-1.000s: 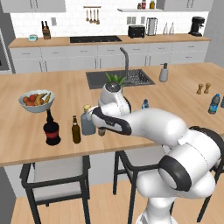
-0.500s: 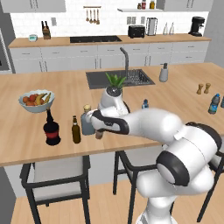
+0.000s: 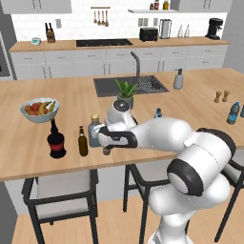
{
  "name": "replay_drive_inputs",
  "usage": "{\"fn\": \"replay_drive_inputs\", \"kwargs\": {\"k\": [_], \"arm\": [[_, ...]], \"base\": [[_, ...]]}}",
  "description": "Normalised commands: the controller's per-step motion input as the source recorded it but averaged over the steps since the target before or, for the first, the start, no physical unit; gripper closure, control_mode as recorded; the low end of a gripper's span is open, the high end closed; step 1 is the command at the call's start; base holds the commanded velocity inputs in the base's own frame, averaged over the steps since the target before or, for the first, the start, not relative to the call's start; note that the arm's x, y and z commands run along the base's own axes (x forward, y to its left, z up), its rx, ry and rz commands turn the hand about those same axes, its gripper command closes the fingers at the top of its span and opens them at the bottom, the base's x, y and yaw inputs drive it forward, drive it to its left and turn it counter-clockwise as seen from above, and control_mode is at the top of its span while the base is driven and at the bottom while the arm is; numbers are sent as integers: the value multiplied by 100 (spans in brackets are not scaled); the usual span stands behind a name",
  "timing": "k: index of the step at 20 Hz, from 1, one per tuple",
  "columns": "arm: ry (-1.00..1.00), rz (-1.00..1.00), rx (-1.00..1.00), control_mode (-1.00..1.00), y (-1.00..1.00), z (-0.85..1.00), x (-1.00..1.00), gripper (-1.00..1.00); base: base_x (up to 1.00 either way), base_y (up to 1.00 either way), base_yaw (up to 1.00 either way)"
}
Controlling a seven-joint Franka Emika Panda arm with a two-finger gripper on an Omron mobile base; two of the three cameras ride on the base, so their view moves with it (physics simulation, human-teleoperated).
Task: Move the plastic bottles in the middle to the plastics group, and the glass bottles in the middle to the glass group.
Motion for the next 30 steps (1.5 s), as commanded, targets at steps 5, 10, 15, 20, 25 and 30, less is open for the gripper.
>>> {"fn": "replay_drive_inputs", "kwargs": {"k": [5,10,15,20,25,30], "arm": [[0,0,0,-100,7,-15,11,100],[0,0,0,-100,4,-5,14,100],[0,0,0,-100,0,-23,0,100],[0,0,0,-100,0,-36,0,-100],[0,0,0,-100,-6,-34,-1,-100],[0,0,1,-100,-9,-14,0,-100]], "base": [[0,0,0],[0,0,0],[0,0,0],[0,0,0],[0,0,0],[0,0,0]]}}
